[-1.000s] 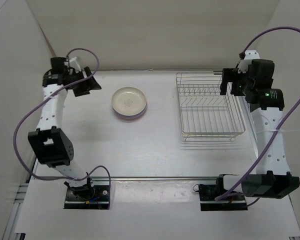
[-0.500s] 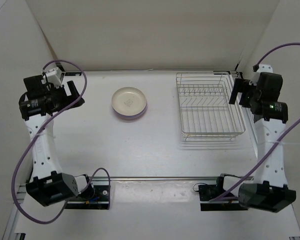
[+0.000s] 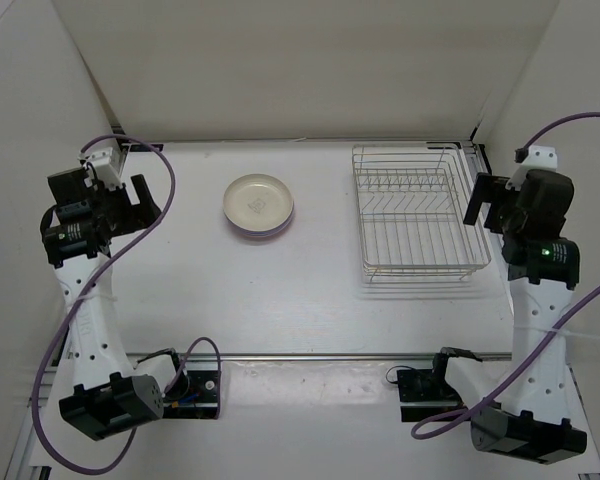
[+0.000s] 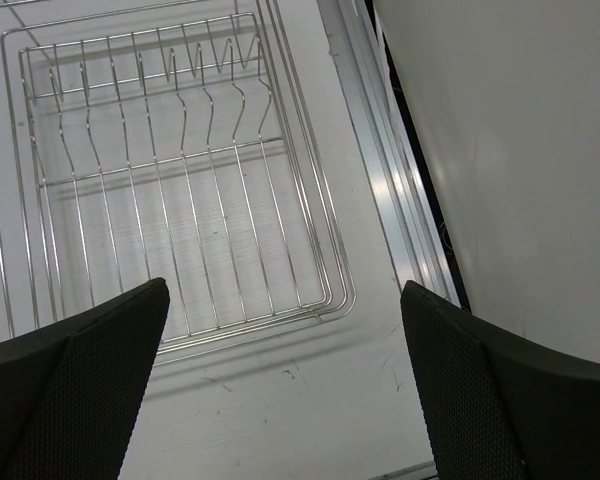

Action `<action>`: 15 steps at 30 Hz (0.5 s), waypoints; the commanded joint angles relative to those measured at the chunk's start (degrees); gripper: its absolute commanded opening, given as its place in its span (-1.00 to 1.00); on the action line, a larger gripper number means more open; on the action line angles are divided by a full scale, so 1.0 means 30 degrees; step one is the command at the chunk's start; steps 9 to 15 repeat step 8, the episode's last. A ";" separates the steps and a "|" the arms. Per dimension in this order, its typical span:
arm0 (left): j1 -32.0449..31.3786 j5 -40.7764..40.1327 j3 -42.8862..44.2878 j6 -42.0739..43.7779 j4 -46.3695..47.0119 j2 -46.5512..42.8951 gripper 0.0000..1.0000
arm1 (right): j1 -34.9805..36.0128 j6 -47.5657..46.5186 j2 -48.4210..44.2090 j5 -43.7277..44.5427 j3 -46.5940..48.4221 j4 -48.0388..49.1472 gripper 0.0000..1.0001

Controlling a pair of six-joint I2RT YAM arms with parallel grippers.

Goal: Unload the plates from the dish rack

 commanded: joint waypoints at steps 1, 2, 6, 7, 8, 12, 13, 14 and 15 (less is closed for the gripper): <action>-0.0023 -0.0110 -0.0074 -0.0096 0.0459 -0.0333 1.00 | -0.0069 0.0227 -0.0433 0.0838 -0.0384 0.0565 1.00; -0.0023 -0.0109 -0.0074 -0.0098 0.0459 -0.0333 1.00 | -0.0069 0.0227 -0.0435 0.0838 -0.0386 0.0565 1.00; -0.0023 -0.0109 -0.0250 -0.0098 0.0633 -0.0509 1.00 | -0.0069 0.0227 -0.0610 0.1248 -0.0620 0.0740 1.00; -0.0023 -0.0109 -0.0453 -0.0098 0.0634 -0.0509 1.00 | -0.0069 0.0227 -0.0610 0.1248 -0.0620 0.0740 1.00; -0.0023 -0.0109 -0.0455 -0.0098 0.0635 -0.0683 1.00 | -0.0069 0.0227 -0.0843 0.1451 -0.0620 0.0972 1.00; -0.0023 -0.0109 -0.0455 -0.0098 0.0635 -0.0683 1.00 | -0.0069 0.0227 -0.0843 0.1451 -0.0620 0.0972 1.00; -0.0023 -0.0109 -0.0455 -0.0098 0.0635 -0.0683 1.00 | -0.0069 0.0227 -0.0843 0.1451 -0.0620 0.0972 1.00; -0.0023 -0.0109 -0.0455 -0.0098 0.0635 -0.0683 1.00 | -0.0069 0.0227 -0.0843 0.1451 -0.0620 0.0972 1.00; -0.0023 -0.0109 -0.0455 -0.0098 0.0635 -0.0683 1.00 | -0.0069 0.0227 -0.0843 0.1451 -0.0620 0.0972 1.00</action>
